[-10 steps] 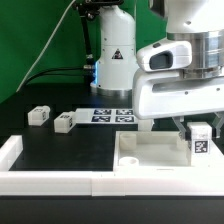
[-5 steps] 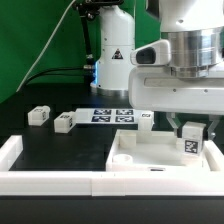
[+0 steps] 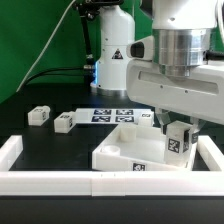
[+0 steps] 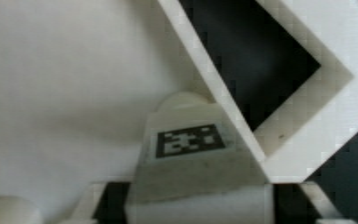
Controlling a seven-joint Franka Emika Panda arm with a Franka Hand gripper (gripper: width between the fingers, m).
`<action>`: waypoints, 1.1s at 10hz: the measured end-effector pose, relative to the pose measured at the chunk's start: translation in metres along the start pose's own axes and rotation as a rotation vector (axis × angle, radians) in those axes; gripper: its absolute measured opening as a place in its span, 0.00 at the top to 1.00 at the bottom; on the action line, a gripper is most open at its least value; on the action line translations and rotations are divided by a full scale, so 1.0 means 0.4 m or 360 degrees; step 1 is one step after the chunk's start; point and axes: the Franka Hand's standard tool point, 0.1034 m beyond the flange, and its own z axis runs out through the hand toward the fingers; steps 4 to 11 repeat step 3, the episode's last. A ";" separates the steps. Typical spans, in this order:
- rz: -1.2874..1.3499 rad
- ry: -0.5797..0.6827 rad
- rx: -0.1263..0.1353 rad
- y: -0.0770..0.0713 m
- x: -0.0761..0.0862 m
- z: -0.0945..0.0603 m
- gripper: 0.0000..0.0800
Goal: Assemble one leg
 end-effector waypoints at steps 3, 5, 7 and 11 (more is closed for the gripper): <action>-0.0009 -0.0002 -0.0001 -0.001 -0.002 0.002 0.22; -0.0009 -0.0002 -0.0001 -0.001 -0.002 0.002 0.22; -0.0009 -0.0002 -0.0001 -0.001 -0.002 0.002 0.22; -0.0009 -0.0002 -0.0001 -0.001 -0.002 0.002 0.22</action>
Offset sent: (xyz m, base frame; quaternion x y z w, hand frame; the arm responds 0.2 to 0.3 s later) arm 0.0000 0.0000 0.0000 0.0000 0.0000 0.0000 1.0000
